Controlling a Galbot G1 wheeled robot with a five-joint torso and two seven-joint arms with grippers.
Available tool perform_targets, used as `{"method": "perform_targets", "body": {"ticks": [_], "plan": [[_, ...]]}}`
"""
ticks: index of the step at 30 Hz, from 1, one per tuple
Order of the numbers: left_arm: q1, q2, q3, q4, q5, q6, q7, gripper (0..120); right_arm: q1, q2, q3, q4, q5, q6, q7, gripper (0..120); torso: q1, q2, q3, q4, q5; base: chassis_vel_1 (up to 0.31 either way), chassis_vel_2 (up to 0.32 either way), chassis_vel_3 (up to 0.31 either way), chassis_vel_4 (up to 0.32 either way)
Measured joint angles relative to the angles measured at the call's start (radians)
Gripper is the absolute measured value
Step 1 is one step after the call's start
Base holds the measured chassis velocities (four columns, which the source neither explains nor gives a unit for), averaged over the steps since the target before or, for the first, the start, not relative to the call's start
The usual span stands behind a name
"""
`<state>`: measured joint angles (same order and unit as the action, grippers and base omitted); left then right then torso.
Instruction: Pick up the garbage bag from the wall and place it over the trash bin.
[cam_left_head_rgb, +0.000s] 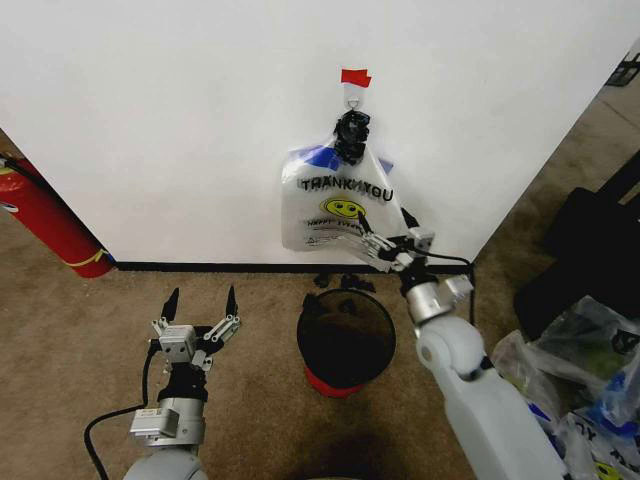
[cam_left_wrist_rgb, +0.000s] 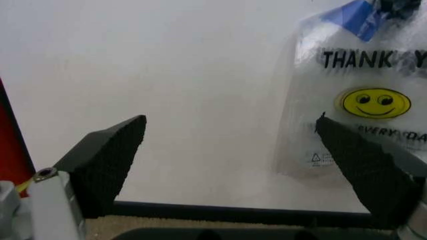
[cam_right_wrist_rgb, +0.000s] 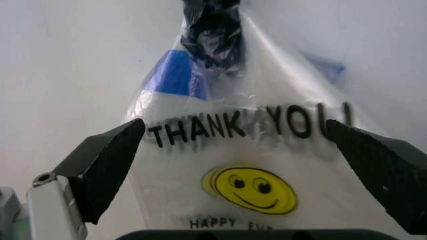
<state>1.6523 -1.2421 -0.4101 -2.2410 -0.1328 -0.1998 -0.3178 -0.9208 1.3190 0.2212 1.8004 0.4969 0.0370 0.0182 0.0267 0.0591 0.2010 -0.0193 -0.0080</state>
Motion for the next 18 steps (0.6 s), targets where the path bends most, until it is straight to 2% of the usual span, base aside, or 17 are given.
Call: {"method": "perform_targets", "body": {"ticks": [6, 18], "plan": [[0.018, -0.001, -0.019, -0.020, 0.001, 0.003, -0.001, 100, 0.114, 0.030, -0.032, -0.100, 0.051, 0.012, -0.022, 100, 0.000, 0.000, 0.000, 0.0001, 0.0000, 0.000, 0.000, 0.000, 0.000], [0.032, -0.007, -0.032, -0.027, 0.001, 0.001, -0.002, 100, 0.270, 0.075, -0.075, -0.206, 0.126, 0.019, -0.034, 100, 0.000, 0.000, 0.000, 0.0000, -0.0002, 0.000, 0.000, 0.000, 0.000]]}}
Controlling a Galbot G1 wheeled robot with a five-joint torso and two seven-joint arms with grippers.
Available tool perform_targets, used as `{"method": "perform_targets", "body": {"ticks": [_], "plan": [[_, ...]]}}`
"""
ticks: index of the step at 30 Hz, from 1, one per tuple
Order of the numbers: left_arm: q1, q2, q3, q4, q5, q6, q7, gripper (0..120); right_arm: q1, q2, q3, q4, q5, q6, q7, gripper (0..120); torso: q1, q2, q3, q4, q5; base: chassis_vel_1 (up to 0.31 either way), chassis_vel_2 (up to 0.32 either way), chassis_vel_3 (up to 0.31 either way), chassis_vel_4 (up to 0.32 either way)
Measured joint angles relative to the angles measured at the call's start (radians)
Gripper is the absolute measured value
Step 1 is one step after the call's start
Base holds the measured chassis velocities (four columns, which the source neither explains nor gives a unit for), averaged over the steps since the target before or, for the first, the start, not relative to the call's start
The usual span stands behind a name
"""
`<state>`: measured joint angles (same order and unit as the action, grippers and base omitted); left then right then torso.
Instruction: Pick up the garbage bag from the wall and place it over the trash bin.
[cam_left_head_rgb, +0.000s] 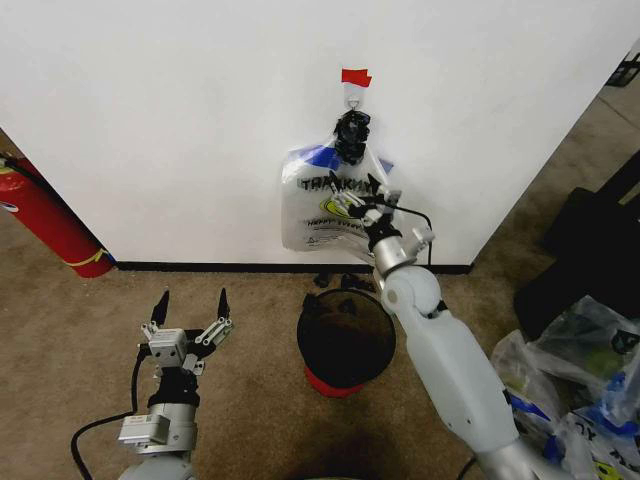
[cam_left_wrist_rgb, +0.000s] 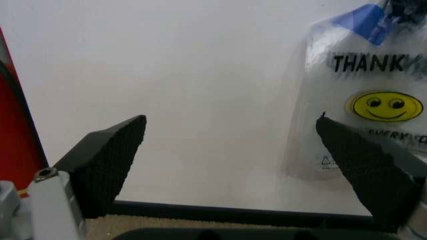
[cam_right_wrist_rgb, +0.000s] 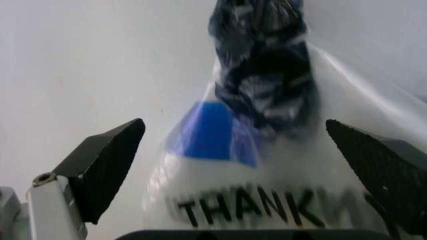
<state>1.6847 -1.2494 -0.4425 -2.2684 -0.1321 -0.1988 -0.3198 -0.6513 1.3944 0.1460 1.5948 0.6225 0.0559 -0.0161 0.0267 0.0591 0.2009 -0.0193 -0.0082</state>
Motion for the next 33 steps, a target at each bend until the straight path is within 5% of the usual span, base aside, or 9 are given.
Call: {"method": "perform_targets", "body": {"ticks": [3, 8, 30, 33], "plan": [[-0.001, 0.000, -0.001, 0.000, 0.000, 0.000, 0.000, 100, 0.025, 0.013, -0.004, -0.024, 0.001, 0.000, 0.006, 100, 0.000, 0.000, 0.000, 0.0001, 0.0000, 0.000, 0.000, 0.000, 0.000], [-0.001, 0.002, -0.004, 0.000, -0.001, -0.001, -0.001, 100, 0.058, 0.033, -0.006, -0.050, 0.014, -0.009, 0.029, 84, 0.000, 0.000, 0.000, 0.0000, 0.0001, 0.000, 0.000, 0.000, 0.000], [0.003, -0.001, -0.004, -0.011, -0.003, -0.004, -0.002, 100, 0.061, 0.030, 0.001, -0.050, 0.022, -0.016, 0.076, 0, 0.000, 0.000, 0.000, 0.0000, 0.0002, 0.000, 0.000, 0.000, 0.000], [0.004, -0.002, -0.004, -0.013, -0.003, -0.004, -0.002, 100, 0.056, 0.027, 0.003, -0.042, 0.022, -0.015, 0.078, 0, 0.000, 0.000, 0.000, 0.0000, 0.0002, 0.000, 0.000, 0.000, 0.000]]}}
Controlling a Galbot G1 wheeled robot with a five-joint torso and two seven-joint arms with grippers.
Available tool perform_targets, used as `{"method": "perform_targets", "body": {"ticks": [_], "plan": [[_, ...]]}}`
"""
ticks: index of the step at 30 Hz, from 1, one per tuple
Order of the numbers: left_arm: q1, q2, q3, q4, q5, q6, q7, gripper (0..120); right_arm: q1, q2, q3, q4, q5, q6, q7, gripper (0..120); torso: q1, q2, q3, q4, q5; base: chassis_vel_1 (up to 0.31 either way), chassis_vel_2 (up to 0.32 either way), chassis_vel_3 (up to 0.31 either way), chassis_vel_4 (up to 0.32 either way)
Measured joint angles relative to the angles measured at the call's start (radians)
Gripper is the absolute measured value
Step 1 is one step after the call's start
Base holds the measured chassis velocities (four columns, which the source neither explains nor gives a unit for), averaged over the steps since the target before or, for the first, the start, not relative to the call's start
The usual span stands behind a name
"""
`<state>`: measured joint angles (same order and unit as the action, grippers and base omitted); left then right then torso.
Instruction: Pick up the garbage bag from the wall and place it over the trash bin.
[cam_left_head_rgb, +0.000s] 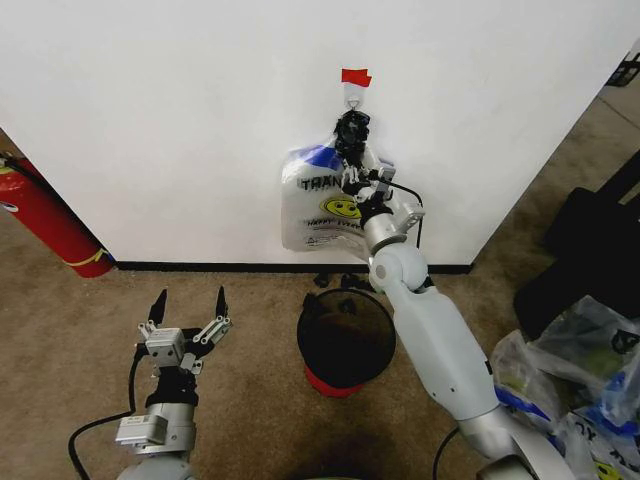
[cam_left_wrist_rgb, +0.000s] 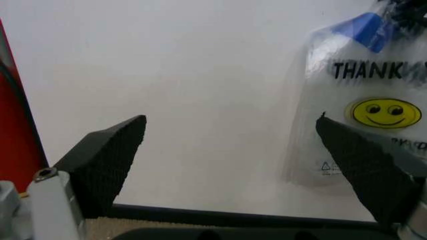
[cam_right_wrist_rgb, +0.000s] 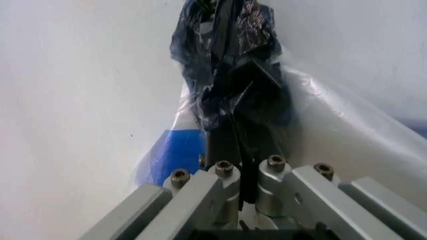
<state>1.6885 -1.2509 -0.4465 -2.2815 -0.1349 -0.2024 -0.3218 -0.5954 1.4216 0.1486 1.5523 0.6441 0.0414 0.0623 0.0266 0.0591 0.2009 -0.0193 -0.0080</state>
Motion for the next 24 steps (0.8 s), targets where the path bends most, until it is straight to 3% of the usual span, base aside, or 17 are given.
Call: {"method": "perform_targets", "body": {"ticks": [9, 24], "plan": [[0.001, -0.001, 0.003, -0.004, 0.001, -0.002, 0.000, 100, -0.052, -0.005, 0.013, 0.058, -0.008, 0.002, 0.011, 0, 0.000, 0.000, 0.000, 0.0001, 0.0000, 0.000, 0.000, 0.000, 0.000], [0.001, -0.005, 0.017, -0.005, 0.008, -0.005, 0.003, 100, -0.329, -0.042, 0.047, 0.273, -0.050, 0.006, -0.005, 0, 0.000, 0.000, 0.000, 0.0000, 0.0000, 0.000, 0.000, 0.000, 0.000]]}}
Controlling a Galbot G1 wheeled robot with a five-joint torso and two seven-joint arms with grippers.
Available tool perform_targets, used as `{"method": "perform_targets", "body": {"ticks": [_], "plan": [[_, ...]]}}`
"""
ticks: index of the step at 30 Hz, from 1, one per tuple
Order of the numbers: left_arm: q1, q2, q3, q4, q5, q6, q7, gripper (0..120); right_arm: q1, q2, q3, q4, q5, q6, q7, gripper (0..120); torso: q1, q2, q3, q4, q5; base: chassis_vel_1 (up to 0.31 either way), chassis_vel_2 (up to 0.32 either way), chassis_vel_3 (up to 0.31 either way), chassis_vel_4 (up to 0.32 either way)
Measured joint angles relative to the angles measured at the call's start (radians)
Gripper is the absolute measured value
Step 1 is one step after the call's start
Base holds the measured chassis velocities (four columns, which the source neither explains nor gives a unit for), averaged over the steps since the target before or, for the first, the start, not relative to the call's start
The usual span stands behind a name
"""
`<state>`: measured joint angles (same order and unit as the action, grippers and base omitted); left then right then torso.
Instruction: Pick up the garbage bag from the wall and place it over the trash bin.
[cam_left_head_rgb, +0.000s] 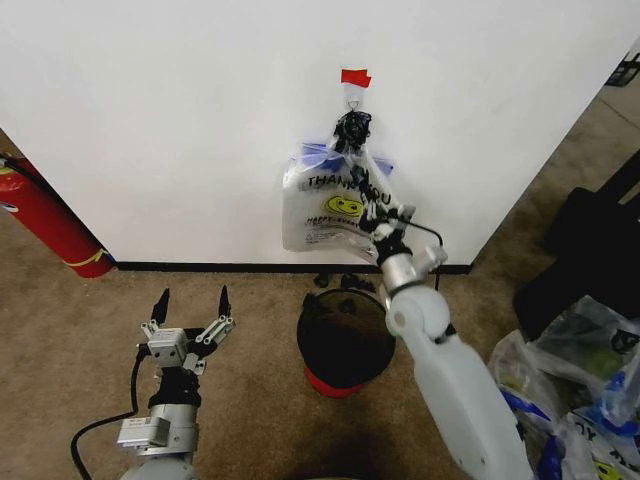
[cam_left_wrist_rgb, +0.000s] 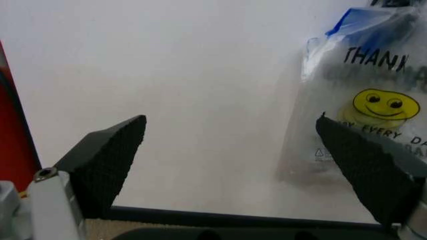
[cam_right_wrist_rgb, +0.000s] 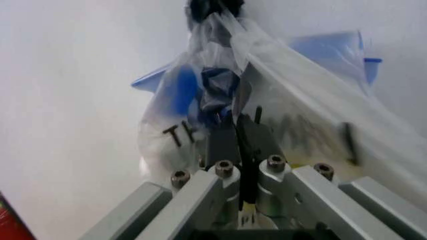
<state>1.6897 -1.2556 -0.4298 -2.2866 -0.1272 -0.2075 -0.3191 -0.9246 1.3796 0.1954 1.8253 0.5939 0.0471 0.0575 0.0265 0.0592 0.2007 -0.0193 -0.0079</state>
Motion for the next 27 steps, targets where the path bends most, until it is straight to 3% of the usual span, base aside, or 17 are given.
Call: {"method": "perform_targets", "body": {"ticks": [16, 27], "plan": [[-0.009, 0.006, 0.012, 0.010, -0.003, -0.012, 0.000, 100, -0.255, -0.026, 0.075, 0.174, -0.128, 0.041, -0.037, 0, 0.000, 0.000, 0.000, 0.0000, 0.0000, 0.000, 0.000, 0.000, 0.000], [-0.024, 0.022, 0.032, 0.019, -0.016, -0.016, -0.002, 100, -0.488, -0.091, 0.162, 0.287, -0.212, 0.119, -0.058, 0, 0.000, 0.000, 0.000, 0.0000, 0.0000, 0.000, 0.000, 0.000, 0.000]]}}
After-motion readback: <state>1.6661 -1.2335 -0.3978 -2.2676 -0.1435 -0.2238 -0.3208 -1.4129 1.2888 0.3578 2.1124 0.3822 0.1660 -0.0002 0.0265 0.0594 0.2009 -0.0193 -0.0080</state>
